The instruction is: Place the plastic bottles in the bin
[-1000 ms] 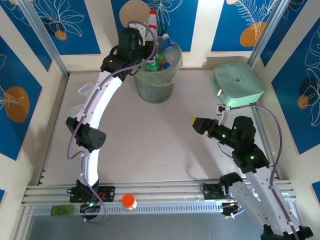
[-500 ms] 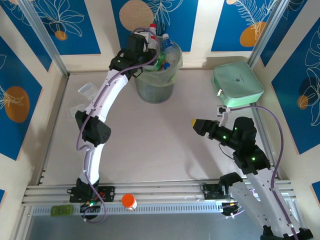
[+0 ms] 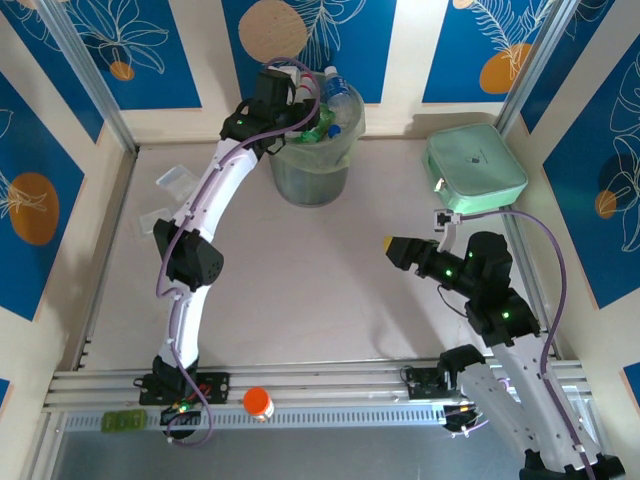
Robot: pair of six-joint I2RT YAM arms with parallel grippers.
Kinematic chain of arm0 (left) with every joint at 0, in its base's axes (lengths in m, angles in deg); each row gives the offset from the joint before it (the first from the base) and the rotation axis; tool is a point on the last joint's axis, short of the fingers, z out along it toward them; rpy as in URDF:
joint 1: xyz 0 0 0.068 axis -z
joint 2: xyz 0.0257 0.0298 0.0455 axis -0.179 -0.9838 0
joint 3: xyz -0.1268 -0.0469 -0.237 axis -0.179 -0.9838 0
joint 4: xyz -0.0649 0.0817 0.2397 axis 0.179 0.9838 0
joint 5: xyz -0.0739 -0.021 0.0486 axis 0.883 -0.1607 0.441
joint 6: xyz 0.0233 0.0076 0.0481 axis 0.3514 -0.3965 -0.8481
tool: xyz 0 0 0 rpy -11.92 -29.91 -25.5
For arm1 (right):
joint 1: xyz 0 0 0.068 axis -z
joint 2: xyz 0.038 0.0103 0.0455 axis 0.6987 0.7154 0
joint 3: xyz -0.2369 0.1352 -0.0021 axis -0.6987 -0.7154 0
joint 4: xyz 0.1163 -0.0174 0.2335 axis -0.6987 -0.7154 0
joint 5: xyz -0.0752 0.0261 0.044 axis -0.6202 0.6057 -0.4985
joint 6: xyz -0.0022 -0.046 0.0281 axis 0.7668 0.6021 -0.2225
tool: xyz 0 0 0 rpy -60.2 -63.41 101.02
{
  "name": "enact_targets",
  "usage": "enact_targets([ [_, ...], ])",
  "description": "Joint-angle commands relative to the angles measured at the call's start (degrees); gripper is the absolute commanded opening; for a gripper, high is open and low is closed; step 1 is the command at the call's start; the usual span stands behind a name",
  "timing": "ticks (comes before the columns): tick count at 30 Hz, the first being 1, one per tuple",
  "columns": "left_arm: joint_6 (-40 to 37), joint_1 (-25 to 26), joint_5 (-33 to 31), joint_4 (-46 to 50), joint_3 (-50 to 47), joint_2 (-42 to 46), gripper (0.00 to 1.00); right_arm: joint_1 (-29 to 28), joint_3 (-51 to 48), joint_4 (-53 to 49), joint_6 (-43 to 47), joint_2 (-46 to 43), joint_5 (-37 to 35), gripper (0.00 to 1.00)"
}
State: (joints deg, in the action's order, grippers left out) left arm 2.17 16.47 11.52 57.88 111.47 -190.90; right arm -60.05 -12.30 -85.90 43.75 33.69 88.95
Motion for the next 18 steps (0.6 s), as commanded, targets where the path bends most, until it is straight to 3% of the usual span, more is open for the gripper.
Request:
enact_targets([
  [1, -2.74, -0.24, 0.01, -1.76, 1.62, 4.37, 0.73, 0.36, 0.86, 1.02, 0.84, 0.00, 1.38, 0.74],
  [8, -8.96, -0.23, -3.97, -5.14, 1.59, 5.65, 0.73, 0.78, -0.41, 2.51, 0.14, 0.49, 2.04, 0.75],
  [12, -10.36, -0.65, -2.80, -5.92, 1.61, 3.74, 0.69, 0.95, -0.56, 3.07, -0.17, 1.52, 2.61, 0.74],
  [18, -9.93, -1.12, 1.63, -6.58, 1.61, 0.14, 0.51, 1.09, -0.48, 1.95, -0.06, 1.42, 3.09, 0.74],
])
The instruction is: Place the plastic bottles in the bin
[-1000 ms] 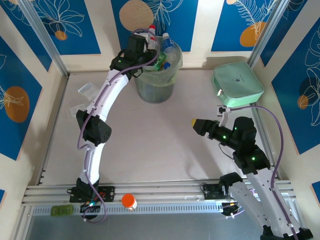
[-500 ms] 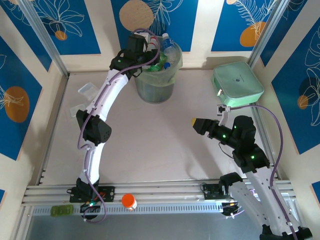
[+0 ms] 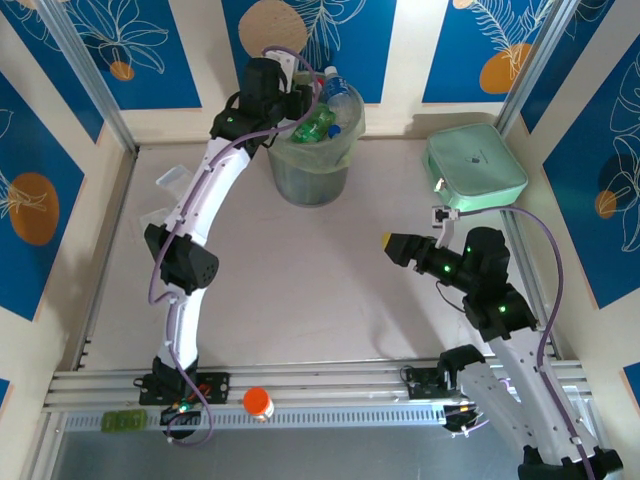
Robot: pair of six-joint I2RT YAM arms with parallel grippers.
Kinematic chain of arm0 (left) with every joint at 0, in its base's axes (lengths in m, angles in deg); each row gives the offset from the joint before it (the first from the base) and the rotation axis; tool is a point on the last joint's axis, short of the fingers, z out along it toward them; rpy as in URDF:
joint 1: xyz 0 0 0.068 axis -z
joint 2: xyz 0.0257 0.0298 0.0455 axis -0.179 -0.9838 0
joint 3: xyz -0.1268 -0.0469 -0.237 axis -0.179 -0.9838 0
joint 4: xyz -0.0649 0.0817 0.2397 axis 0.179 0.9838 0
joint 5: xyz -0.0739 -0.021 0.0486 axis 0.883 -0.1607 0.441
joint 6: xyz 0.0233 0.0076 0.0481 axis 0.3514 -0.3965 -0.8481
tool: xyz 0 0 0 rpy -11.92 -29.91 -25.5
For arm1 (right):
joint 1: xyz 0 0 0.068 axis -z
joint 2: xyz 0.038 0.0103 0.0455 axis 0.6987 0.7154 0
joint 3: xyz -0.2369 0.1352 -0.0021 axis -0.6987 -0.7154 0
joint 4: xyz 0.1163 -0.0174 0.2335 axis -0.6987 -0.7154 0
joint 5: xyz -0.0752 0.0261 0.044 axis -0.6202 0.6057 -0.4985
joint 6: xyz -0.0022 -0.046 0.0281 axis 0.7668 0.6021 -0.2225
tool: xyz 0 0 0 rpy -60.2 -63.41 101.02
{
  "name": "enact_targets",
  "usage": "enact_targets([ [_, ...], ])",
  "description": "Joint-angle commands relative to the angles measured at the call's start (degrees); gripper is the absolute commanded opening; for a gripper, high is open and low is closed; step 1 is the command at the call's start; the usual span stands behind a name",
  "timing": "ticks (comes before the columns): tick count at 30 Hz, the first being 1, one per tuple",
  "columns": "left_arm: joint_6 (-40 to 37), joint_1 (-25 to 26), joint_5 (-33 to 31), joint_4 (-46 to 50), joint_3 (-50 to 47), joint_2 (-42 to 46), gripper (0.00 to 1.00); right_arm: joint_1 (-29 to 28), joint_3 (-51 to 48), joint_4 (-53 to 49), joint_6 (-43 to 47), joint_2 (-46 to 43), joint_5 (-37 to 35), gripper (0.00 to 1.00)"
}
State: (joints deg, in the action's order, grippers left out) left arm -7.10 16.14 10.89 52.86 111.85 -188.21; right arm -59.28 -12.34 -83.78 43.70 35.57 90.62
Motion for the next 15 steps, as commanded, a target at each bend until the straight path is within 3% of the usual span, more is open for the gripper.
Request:
enact_targets([
  [1, -0.66, -0.79, 2.38, -1.36, 1.14, -3.09, 0.48, 0.35, -0.41, -0.60, 0.02, -0.72, 1.30, 0.74],
  [8, -0.78, -0.86, 3.75, -0.13, 0.30, -4.62, 0.34, 0.57, 0.07, -2.55, -0.03, -2.24, 0.69, 0.75],
  [15, -1.89, -0.88, 2.97, -0.26, 0.50, -0.87, 0.37, 0.55, 2.06, -3.67, 0.46, -2.33, 0.60, 0.74],
])
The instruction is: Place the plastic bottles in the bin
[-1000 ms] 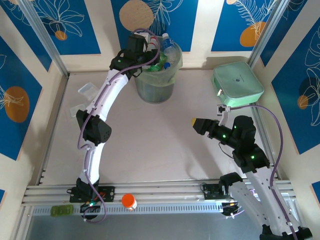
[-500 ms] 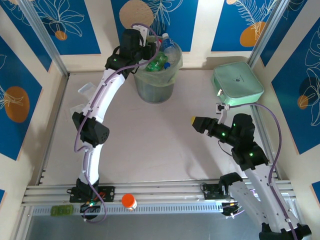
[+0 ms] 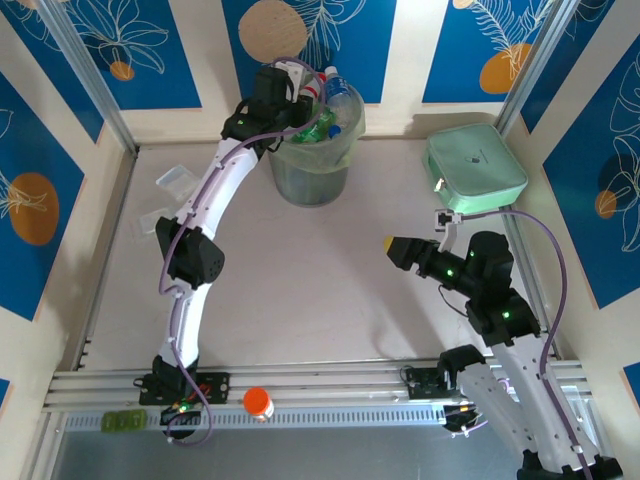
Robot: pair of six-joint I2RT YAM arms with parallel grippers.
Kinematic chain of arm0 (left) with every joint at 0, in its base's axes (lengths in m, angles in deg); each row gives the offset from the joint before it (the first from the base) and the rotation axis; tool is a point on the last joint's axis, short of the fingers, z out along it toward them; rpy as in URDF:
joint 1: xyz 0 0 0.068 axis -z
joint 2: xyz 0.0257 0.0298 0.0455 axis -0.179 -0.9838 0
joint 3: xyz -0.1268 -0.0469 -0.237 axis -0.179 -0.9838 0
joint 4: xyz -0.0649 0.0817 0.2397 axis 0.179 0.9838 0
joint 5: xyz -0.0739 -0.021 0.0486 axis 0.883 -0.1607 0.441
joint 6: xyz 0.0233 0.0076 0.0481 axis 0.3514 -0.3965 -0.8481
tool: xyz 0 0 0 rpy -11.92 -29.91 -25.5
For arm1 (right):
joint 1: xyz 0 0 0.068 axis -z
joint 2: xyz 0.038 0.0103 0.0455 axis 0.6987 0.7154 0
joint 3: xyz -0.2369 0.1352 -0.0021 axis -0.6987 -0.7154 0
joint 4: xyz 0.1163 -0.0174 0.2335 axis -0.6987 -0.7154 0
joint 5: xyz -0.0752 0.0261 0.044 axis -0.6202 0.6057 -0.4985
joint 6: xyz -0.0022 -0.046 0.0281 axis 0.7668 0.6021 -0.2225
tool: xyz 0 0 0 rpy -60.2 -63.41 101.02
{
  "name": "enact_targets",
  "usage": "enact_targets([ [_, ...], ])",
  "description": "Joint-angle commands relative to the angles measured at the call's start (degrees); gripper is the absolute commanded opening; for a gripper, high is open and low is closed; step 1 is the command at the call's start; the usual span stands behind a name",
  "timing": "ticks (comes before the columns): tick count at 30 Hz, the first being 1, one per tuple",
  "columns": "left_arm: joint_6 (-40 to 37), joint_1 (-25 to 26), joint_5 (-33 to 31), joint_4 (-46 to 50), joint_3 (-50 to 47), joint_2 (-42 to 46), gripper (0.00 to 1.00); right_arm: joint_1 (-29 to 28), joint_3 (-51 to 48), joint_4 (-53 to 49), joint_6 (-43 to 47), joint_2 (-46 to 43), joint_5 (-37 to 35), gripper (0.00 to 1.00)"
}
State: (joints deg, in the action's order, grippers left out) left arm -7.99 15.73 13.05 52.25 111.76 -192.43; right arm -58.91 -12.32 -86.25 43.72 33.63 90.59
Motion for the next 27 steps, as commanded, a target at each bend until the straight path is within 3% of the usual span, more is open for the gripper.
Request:
enact_targets([
  [1, -1.03, -0.47, 0.86, 0.33, 0.59, 4.32, 0.41, 0.13, 2.47, -1.31, 0.80, -0.30, 0.41, 0.75],
  [6, -0.60, -0.12, 2.47, 1.53, -1.36, 10.44, 0.60, 0.13, 3.89, -1.65, 1.45, -0.29, -1.94, 0.75],
  [9, -0.02, 0.37, 5.30, -0.09, -8.44, 17.19, 0.73, 0.18, 5.24, -1.77, 3.28, -0.40, -3.61, 0.75],
  [10, 0.35, 0.48, 6.73, -2.06, -12.74, 20.50, 0.79, 0.04, 5.94, -1.89, 4.53, -0.38, -4.36, 0.78],
  [11, 0.70, 0.59, 7.99, -4.27, -16.91, 23.21, 0.94, -0.09, 6.73, -2.18, 5.88, -0.39, -5.20, 0.83],
  [12, 1.00, 0.68, 9.21, -7.32, -22.30, 27.19, 0.99, -0.32, 7.59, -2.44, 7.51, -0.45, -6.52, 0.92],
  [13, 1.43, 0.68, 9.91, -10.49, -27.89, 31.05, 0.99, -0.50, 8.28, -2.51, 8.79, -0.62, -8.24, 1.00],
  [21, -0.45, 0.68, 5.04, -38.76, -70.84, 58.72, 0.99, -1.91, 6.74, 2.89, 7.44, -1.63, -29.95, 0.99],
  [27, 1.33, 0.37, -13.99, -61.79, -97.93, 72.02, 0.99, -1.76, 1.76, 13.58, 12.52, -1.25, -36.73, 0.99],
])
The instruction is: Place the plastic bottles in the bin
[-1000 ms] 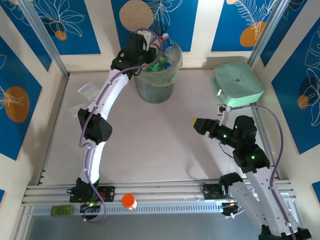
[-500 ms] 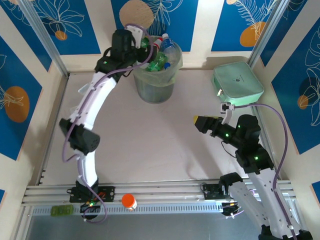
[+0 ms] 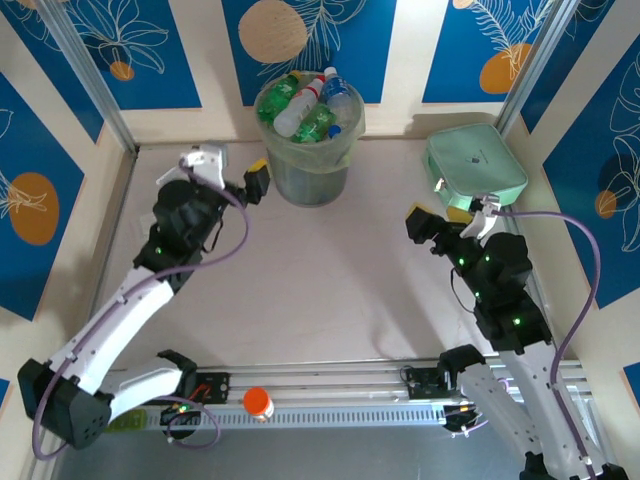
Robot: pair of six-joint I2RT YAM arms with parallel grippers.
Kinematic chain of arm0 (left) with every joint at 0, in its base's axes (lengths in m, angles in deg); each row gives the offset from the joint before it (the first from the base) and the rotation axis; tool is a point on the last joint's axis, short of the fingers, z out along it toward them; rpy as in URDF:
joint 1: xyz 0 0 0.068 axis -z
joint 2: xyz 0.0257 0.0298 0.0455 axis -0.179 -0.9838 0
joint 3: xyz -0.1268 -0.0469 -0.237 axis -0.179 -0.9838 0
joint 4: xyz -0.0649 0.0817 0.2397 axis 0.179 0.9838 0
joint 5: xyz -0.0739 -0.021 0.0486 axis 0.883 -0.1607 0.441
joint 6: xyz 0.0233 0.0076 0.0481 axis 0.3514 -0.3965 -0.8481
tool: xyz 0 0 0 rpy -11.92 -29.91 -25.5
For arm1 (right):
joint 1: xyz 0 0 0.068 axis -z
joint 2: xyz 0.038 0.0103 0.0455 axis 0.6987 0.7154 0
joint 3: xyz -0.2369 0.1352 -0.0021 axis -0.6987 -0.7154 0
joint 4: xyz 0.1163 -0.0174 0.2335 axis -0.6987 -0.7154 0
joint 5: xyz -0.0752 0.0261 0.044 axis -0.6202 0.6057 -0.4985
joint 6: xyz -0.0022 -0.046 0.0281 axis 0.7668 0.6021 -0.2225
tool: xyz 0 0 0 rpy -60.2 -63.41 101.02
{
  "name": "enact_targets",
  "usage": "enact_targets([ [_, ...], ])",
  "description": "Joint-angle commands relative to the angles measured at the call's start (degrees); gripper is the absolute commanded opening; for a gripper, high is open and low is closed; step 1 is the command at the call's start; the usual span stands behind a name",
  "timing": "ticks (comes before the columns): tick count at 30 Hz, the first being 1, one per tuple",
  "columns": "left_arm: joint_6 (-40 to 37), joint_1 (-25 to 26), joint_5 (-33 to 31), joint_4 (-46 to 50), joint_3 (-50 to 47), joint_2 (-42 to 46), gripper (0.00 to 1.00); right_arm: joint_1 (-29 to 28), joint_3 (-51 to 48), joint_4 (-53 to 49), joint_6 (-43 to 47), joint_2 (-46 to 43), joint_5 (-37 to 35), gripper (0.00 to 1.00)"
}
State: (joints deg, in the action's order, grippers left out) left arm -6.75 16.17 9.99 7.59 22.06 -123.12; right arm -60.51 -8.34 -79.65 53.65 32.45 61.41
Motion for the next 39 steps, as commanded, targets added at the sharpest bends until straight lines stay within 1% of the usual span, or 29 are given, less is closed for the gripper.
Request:
enact_targets([
  [1, -4.25, -0.11, -10.21, -25.35, -13.21, 3.21, 0.99, -0.16, -3.75, 9.66, 4.51, 0.05, -8.39, 0.99],
  [3, -10.35, -0.11, -9.60, -37.24, -21.15, 3.54, 0.99, -0.15, -7.97, 16.86, 10.19, 0.43, -10.14, 0.99],
  [4, -12.05, -0.11, -11.05, -40.50, -24.13, 3.67, 0.99, -0.16, -10.26, 20.56, 11.37, 0.70, -12.14, 0.99],
  [5, -11.98, -0.31, -14.02, -39.00, -25.13, 3.95, 0.99, -0.05, -11.99, 23.53, 12.65, 0.95, -13.44, 0.99],
  [6, -12.32, -0.74, -17.04, -34.98, -25.64, 4.14, 0.99, 0.15, -13.96, 26.85, 14.65, 1.31, -13.12, 0.99],
  [7, -14.54, -1.34, -18.13, -32.80, -27.14, 4.07, 0.99, 0.52, -16.42, 30.65, 18.73, 2.01, -10.48, 0.99],
  [8, -16.56, -1.94, -18.22, -32.82, -29.17, 4.07, 0.99, 0.95, -18.08, 33.68, 22.09, 2.56, -7.18, 0.99],
  [10, -18.35, -4.84, -15.91, -31.51, -33.75, 4.25, 0.99, 1.71, -20.23, 36.92, 28.14, 5.65, -0.57, 0.99],
  [11, -17.47, -5.77, -16.48, -29.93, -35.18, 4.19, 0.99, 1.79, -20.29, 36.77, 29.47, 7.53, 0.36, 0.99],
  [13, -17.74, -7.95, -17.35, -29.81, -38.31, 2.53, 0.99, 1.93, -20.39, 36.67, 30.80, 12.40, -1.35, 0.99],
  [14, -16.74, -8.83, -18.10, -28.84, -39.06, 1.43, 0.99, 2.03, -20.63, 36.98, 30.24, 14.44, -3.56, 0.99],
  [15, -12.21, -10.28, -19.89, -27.84, -39.71, 0.04, 0.99, 2.63, -21.32, 38.07, 29.71, 16.71, -5.66, 0.99],
  [16, -9.36, -11.56, -19.48, -27.97, -40.34, -1.71, 0.99, 3.45, -21.87, 38.56, 28.99, 18.71, -6.78, 0.99],
  [18, -10.37, -12.88, -17.76, -28.33, -40.10, -6.01, 0.99, 5.94, -22.29, 38.34, 25.44, 22.51, -8.72, 0.99],
  [20, -11.55, -13.29, -18.56, -30.37, -39.19, -9.39, 0.99, 8.94, -22.25, 37.65, 19.67, 25.77, -10.24, 0.99],
  [21, -12.07, -13.68, -16.14, -29.64, -38.58, -9.85, 0.99, 10.01, -22.64, 38.25, 20.06, 27.30, -9.39, 0.99],
  [22, -11.85, -13.99, -15.45, -29.78, -37.97, -10.93, 0.99, 10.61, -23.27, 39.62, 20.72, 28.96, -10.21, 0.99],
  [25, -12.21, -14.35, -15.95, -31.51, -36.23, -14.40, 0.99, 13.35, -25.72, 43.56, 18.96, 33.46, -10.71, 0.99],
  [27, -11.89, -15.10, -14.09, -32.36, -35.72, -15.68, 0.99, 15.03, -26.42, 45.21, 16.31, 36.05, -10.00, 0.99],
  [28, -11.98, -15.44, -13.27, -32.56, -35.25, -16.31, 0.99, 15.34, -25.07, 42.35, 16.74, 36.20, -9.52, 0.99],
  [29, -12.04, -15.89, -12.04, -33.71, -34.99, -17.36, 0.99, 15.64, -25.33, 44.34, 17.82, 36.93, -8.08, 0.99],
  [31, -11.06, -17.78, -6.43, -41.29, -35.91, -21.99, 0.99, 16.83, -27.65, 53.49, 16.48, 39.02, -5.88, 0.99],
  [32, -10.67, -18.25, -6.22, -46.03, -36.87, -25.02, 0.99, 17.77, -28.69, 57.34, 14.80, 40.08, -4.53, 0.99],
  [34, -10.40, -19.11, -6.07, -57.38, -38.23, -32.63, 0.99, 18.99, -30.02, 64.71, 15.21, 43.94, -1.64, 0.99],
  [35, -10.23, -19.27, -5.57, -57.60, -38.53, -32.58, 0.99, 19.52, -30.95, 68.84, 15.07, 46.54, -0.29, 0.99],
  [36, -9.46, -19.45, -4.89, -51.58, -37.52, -30.13, 0.99, 20.13, -32.38, 75.15, 15.41, 49.50, 2.09, 0.99],
  [37, -9.54, -19.58, -4.37, -48.98, -36.26, -29.89, 0.99, 20.25, -32.43, 75.81, 16.86, 50.78, 5.99, 0.99],
  [38, -9.75, -19.71, -4.45, -49.63, -35.68, -30.94, 0.99, 19.31, -31.68, 75.49, 17.84, 51.94, 5.71, 0.99],
  [39, -9.39, -19.88, -4.54, -49.03, -35.24, -31.04, 0.99, 18.83, -31.27, 78.30, 18.67, 54.63, 6.12, 0.99],
])
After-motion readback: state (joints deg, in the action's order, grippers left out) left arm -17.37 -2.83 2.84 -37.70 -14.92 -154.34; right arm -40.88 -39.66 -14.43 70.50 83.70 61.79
